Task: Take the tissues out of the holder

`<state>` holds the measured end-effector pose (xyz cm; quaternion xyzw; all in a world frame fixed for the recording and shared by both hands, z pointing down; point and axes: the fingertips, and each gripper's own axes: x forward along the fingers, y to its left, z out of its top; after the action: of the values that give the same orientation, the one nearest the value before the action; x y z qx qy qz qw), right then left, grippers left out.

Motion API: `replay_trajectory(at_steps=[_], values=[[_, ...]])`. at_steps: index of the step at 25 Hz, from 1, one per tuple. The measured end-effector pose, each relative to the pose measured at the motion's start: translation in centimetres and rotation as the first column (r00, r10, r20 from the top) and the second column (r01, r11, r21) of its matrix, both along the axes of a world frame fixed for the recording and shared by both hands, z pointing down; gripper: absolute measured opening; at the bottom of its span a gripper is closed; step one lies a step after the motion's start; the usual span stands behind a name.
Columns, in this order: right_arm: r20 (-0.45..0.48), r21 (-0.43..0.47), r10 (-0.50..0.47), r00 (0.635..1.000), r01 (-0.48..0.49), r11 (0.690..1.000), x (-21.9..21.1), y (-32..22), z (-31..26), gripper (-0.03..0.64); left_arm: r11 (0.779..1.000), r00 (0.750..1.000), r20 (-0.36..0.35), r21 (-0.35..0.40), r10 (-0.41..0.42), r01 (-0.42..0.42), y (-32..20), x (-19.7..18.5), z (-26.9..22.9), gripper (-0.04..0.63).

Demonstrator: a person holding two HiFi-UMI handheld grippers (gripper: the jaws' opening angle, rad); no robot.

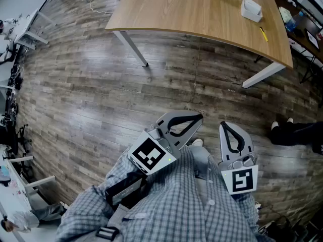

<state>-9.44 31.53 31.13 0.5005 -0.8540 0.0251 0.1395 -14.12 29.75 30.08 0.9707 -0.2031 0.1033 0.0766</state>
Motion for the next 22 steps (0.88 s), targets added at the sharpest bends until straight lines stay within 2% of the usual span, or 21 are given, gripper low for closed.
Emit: replay_trajectory(at_steps=[12,22], values=[[0.010,-0.004,-0.005,1.000,0.005,1.000,1.4,0.2,0.1,0.011,1.000,1.000,0.002,0.005,0.001,-0.001,0.3,1.7,0.1,0.007],[0.079,0.001,-0.010,0.997,0.010,1.000,2.9,0.2,-0.4,0.011,0.999,0.997,0.052,0.001,-0.049,0.049,0.6,1.8,0.4,0.007]])
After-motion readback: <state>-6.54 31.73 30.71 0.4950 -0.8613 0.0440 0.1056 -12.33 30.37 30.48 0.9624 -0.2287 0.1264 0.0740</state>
